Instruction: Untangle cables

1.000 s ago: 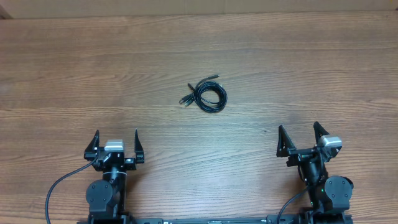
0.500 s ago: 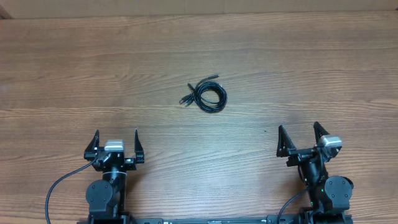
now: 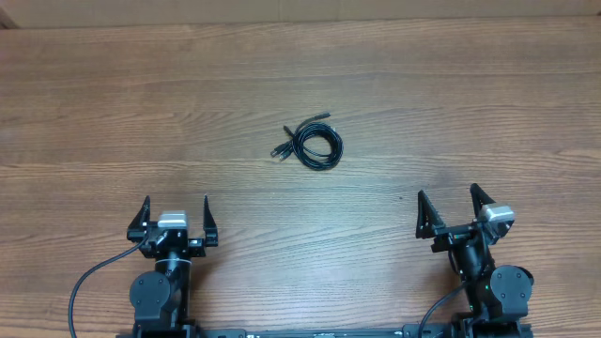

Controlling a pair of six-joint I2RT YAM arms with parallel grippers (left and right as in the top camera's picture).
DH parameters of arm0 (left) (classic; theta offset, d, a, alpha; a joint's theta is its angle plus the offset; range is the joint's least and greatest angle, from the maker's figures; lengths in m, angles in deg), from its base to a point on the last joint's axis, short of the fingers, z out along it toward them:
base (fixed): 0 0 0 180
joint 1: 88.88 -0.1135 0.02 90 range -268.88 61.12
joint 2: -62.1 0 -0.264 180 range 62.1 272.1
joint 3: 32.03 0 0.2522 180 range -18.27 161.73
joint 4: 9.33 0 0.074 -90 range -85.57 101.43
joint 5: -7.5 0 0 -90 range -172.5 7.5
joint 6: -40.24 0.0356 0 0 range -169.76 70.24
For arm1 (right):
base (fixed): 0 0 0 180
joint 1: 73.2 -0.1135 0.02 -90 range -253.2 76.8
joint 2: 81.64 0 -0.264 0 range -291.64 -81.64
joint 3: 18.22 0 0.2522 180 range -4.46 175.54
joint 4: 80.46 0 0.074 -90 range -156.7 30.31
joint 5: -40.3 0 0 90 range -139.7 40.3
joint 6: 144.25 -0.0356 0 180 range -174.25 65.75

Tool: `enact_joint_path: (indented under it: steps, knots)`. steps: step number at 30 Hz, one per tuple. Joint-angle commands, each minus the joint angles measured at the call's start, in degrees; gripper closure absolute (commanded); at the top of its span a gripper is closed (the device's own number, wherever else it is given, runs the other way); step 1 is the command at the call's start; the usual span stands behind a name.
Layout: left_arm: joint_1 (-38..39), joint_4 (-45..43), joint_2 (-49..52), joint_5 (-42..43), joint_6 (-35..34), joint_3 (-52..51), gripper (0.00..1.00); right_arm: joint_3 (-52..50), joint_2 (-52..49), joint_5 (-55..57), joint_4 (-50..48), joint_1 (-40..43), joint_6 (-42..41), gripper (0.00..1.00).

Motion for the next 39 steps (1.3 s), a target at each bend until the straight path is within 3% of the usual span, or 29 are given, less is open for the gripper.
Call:
enact_joint_path:
  steps: [1, 5, 9, 19, 25, 30, 34, 39]
  knots:
    - [-0.2, -0.2, -0.5, 3.3, -1.0, -0.2, 0.00, -0.5, 0.0, -2.4, -0.3, 0.4, -0.4, 0.00]
    - [0.2, 3.6, 0.8, 8.2, -5.4, 1.7, 0.00, 1.3, -2.8, -6.0, 3.2, 0.4, -0.4, 0.00]
    - [1.0, 17.2, 5.9, 7.5, -6.7, 11.1, 0.00, 6.9, -7.7, -9.0, 11.3, 0.4, -0.4, 0.00]
    - [2.5, 26.8, 28.5, 11.5, -6.8, 40.0, 0.00, 34.4, -26.7, -9.7, 23.6, -1.2, -0.4, 0.00]
    - [4.5, 36.9, 43.8, 23.4, -6.5, 60.5, 0.00, 48.3, -36.0, -14.7, 30.4, -3.3, -0.4, 0.00]
    - [4.7, 36.7, 50.6, 33.9, -6.7, 65.0, 0.00, 48.9, -36.8, -18.3, 29.2, -3.3, -0.2, 0.00]
    - [5.2, 38.3, 55.2, 27.8, -15.6, 69.3, 0.00, 49.0, -36.9, -18.6, 29.5, -3.5, -0.2, 0.00]
    - [11.8, 49.2, 63.2, 10.4, -13.9, 82.4, 0.00, 52.9, -40.7, -13.5, 31.0, -3.5, 0.0, 0.00]
